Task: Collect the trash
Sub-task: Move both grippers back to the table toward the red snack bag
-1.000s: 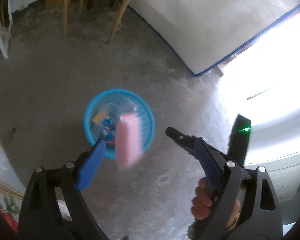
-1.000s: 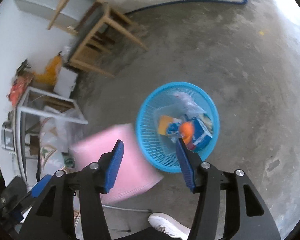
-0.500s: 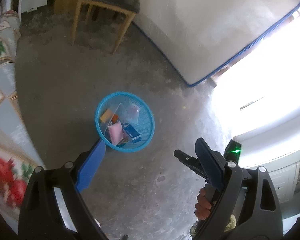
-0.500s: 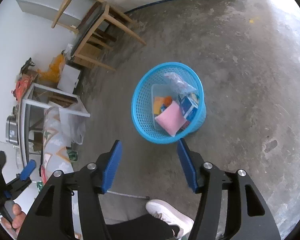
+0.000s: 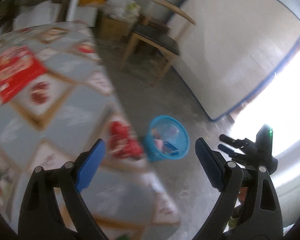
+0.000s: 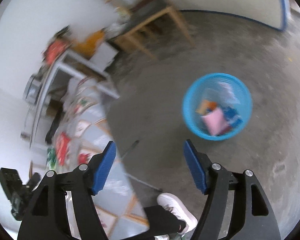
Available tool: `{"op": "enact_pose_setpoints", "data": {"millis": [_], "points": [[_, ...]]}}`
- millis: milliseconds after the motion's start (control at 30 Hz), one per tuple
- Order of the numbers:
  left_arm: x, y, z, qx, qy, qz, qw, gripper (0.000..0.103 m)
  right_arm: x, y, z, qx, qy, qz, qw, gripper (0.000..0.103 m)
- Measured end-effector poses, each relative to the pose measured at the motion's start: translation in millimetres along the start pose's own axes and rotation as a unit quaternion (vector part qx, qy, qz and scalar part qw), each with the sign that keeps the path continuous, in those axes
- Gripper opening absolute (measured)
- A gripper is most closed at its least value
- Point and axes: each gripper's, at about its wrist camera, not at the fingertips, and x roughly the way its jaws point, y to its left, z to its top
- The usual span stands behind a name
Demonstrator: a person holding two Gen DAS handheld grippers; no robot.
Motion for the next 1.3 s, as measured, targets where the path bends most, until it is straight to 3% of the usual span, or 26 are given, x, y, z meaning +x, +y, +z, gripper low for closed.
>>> {"op": "enact_pose_setpoints", "data": {"millis": [133,300,600,700,767,867,1033,1200,1300], "points": [[-46,46,-12,-0.03,-0.043,0.033,0.9981,0.087,23,75,-1,-0.072,0.028,0.027,0.997,0.068],[-86,92,-24,-0.062,-0.081,0.07,0.9923,0.087,56,166,-14,-0.159,0.065,0.053,0.984,0.071],[-160,173,-46,-0.134,-0.141,0.135,0.9715,0.087,136,310,-57,-0.294,0.142,0.069,0.943,0.075],[-184,199,-37,-0.136,-0.161,0.157,0.9647,0.087,165,347,-68,-0.339,0.155,0.061,0.926,0.075],[-194,212,-27,-0.134,-0.168,0.17,0.9617,0.087,185,371,-70,-0.366,0.151,0.051,0.917,0.083],[-199,240,0,-0.131,-0.16,0.183,0.9612,0.088,212,399,-64,-0.393,0.137,0.043,0.908,0.089],[-185,294,50,-0.157,-0.141,0.198,0.9571,0.088,273,433,-49,-0.407,0.145,0.023,0.901,0.09],[-140,335,99,-0.144,-0.081,0.218,0.9619,0.088,337,455,-51,-0.431,0.165,-0.014,0.887,0.09],[-110,355,119,-0.137,-0.043,0.258,0.9556,0.088,360,460,-59,-0.443,0.172,-0.031,0.879,0.09]]}}
